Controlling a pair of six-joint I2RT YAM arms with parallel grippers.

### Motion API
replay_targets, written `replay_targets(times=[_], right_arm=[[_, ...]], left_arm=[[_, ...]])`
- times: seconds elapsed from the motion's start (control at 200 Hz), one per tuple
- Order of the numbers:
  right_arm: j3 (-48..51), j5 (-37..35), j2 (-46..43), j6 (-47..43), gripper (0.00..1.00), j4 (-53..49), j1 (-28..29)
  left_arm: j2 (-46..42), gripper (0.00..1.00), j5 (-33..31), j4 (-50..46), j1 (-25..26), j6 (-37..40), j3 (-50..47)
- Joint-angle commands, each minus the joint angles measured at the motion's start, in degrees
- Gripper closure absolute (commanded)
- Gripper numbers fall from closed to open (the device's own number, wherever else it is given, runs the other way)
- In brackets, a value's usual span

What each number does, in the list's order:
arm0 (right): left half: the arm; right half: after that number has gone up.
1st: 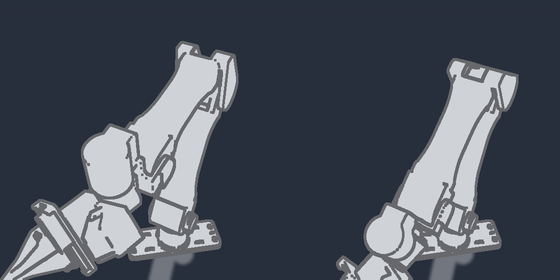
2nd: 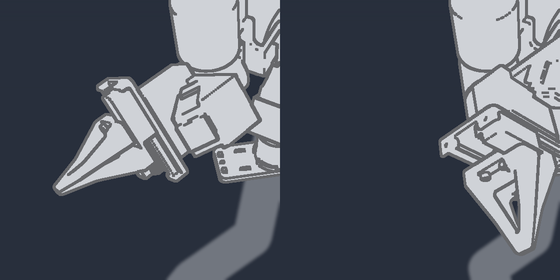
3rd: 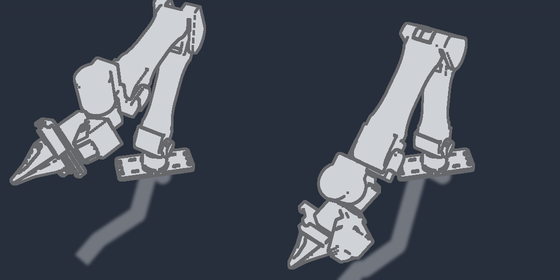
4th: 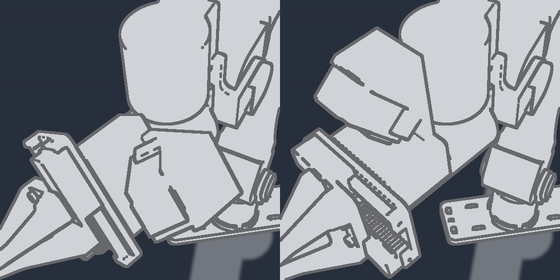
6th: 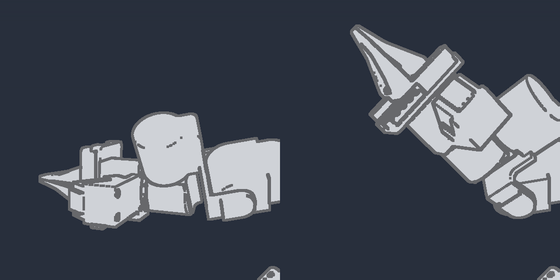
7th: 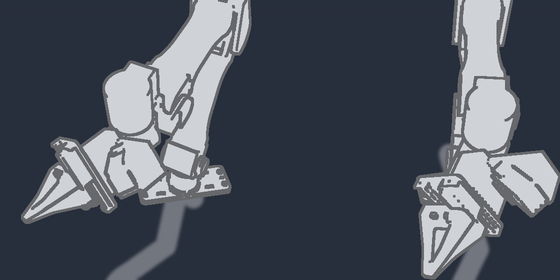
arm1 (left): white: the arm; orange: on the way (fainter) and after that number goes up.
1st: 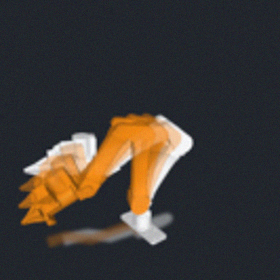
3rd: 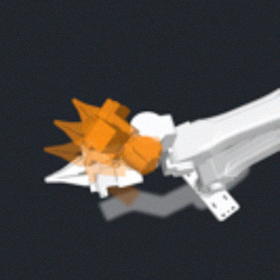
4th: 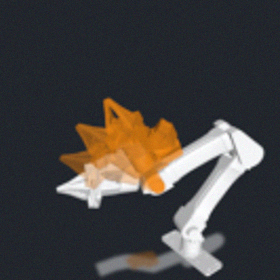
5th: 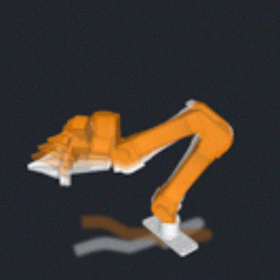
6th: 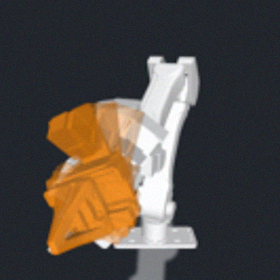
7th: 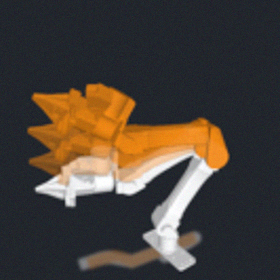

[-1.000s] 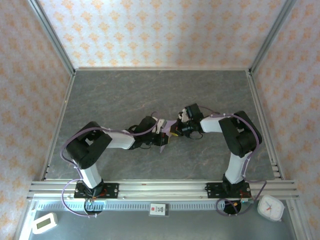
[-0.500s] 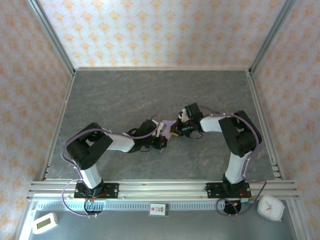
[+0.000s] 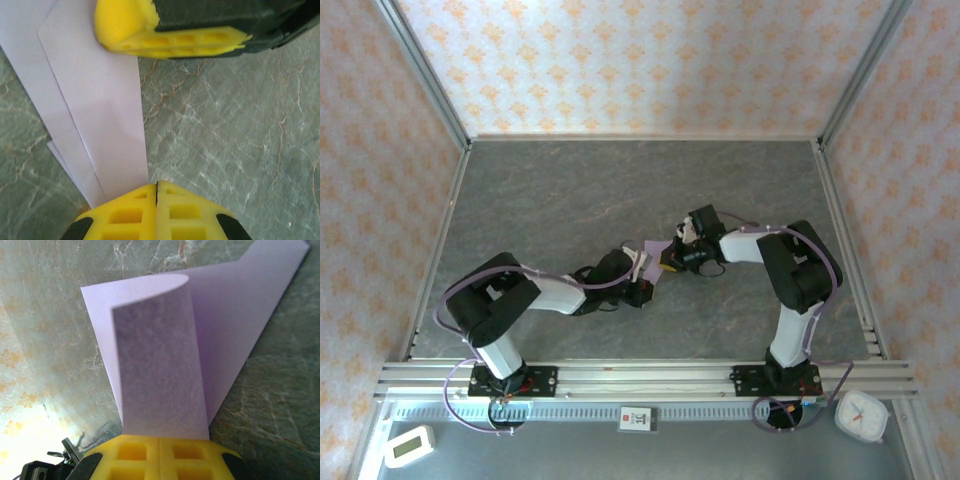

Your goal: Fold a paper plane with a square sheet of paper (pick it up from the middle)

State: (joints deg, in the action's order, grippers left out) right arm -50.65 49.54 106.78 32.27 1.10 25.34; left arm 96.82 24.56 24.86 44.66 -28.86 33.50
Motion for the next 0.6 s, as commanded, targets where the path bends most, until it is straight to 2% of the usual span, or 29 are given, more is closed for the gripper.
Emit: replay_targets(times=[0.0, 0.315, 0.596], right_arm=[[1.92, -9.82, 6.49, -0.41, 1.00, -5.81, 0.42], [1.35, -9.81, 6.70, -0.83, 1.00, -6.55, 0.42], [-0.98, -7.88, 5.05, -1.16, 1.00, -7.37, 0.42]], left_arm=[[-1.12, 1.00, 0.76, -7.99, 1.78, -1.34, -3.20], [-3.45, 1.00, -0.21, -8.47, 5.73, -3.77, -6.24], [-4.25, 1.00, -1.70, -5.79, 6.14, -7.02, -9.14]])
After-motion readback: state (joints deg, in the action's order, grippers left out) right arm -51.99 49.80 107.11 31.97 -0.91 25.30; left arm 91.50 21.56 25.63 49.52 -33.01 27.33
